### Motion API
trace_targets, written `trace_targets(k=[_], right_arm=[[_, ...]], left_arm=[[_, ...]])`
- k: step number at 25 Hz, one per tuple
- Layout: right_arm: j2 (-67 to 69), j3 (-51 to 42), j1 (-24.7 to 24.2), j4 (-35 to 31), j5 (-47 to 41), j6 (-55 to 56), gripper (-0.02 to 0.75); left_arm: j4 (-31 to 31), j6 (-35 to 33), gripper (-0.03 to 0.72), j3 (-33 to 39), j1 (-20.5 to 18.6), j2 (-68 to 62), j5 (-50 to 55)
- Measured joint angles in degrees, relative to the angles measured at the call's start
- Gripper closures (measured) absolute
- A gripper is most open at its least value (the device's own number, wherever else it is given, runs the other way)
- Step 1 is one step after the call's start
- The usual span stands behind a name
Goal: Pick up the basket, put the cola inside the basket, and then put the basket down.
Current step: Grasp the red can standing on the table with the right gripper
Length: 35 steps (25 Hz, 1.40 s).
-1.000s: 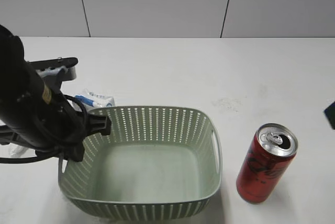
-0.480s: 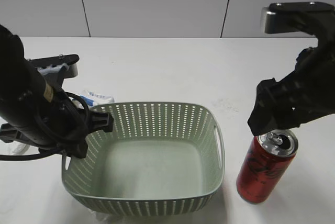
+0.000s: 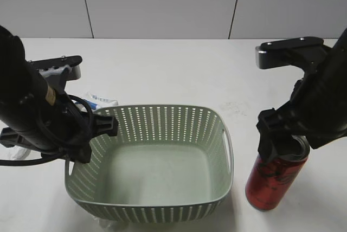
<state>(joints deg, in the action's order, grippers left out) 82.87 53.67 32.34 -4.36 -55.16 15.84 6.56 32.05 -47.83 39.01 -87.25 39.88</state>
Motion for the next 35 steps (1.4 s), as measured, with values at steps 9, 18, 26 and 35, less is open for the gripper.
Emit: trace_targets(k=[9,18,26,35], right_arm=[[0.87,-1.27,0.0,-0.8,2.8,0.6,0.115],[1.16,-1.27,0.0,-0.91,2.19,0.64,0.156],[2.53,-1.27,0.0,-0.91,2.15,0.64,0.158],[3.79,-1.27,0.0,-1.71,1.27,0.64,0.236]], left_arm=[[0.67,0.0,0.69,0.0,0.0,0.0,-0.06],[1.23,0.0,0.69,0.0,0.0,0.0,-0.23],[1.3,0.0,0.69,0.0,0.0,0.0,-0.47],[1.03,0.0,0.69,-0.4,0.0,0.0,0.13]])
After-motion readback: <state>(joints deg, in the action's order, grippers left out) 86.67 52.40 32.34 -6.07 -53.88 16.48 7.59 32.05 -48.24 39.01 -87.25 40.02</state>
